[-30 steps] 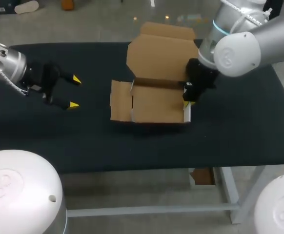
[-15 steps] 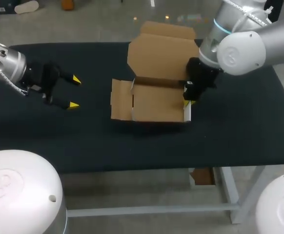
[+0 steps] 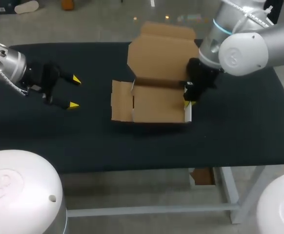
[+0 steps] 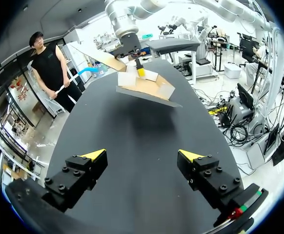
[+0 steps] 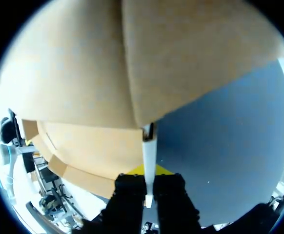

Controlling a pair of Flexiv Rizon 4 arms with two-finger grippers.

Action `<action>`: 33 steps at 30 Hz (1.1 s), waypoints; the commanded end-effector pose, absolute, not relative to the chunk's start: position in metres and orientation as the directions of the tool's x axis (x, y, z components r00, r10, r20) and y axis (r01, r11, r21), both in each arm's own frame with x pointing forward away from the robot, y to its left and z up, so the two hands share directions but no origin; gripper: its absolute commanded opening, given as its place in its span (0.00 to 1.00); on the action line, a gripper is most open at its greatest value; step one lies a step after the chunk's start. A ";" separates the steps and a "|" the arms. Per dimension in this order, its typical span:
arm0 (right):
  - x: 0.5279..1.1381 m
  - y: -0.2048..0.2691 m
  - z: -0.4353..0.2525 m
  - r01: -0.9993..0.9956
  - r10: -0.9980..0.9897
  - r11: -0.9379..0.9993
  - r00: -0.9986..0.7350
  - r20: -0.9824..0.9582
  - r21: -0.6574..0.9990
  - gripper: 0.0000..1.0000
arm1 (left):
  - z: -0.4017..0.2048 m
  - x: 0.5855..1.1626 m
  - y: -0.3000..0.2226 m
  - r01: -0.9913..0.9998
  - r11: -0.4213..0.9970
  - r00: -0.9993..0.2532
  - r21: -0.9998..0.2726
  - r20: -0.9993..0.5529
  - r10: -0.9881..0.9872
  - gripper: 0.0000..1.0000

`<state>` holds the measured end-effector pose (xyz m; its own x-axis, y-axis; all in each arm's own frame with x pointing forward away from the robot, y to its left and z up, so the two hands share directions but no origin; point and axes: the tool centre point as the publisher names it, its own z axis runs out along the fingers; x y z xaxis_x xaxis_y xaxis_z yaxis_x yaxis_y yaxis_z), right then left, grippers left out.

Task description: Assemble the packaging by folding the flat box into shape, placing the metal phone stand inside, and closing the box properly

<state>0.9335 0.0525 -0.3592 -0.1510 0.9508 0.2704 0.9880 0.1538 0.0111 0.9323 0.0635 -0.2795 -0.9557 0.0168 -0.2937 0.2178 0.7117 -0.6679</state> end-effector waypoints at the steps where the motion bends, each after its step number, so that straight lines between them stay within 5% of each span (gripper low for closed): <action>1: 0.929 0.051 -0.358 0.990 0.960 0.143 -0.138 0.244 -0.005 0.00 | -0.279 0.931 0.064 0.218 0.713 -0.956 -0.667 -0.293 0.017 1.00; 33: 0.929 0.052 -0.394 0.969 0.991 0.043 -0.011 0.132 -0.245 0.00 | -0.271 0.940 0.052 0.228 0.756 -0.961 -0.614 -0.267 0.073 1.00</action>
<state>0.9238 0.0504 -0.3925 -0.0097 0.9909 0.1340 0.9805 0.0358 -0.1934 0.9342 0.0562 -0.2780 -0.9555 0.0568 -0.2896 0.2350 0.7400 -0.6302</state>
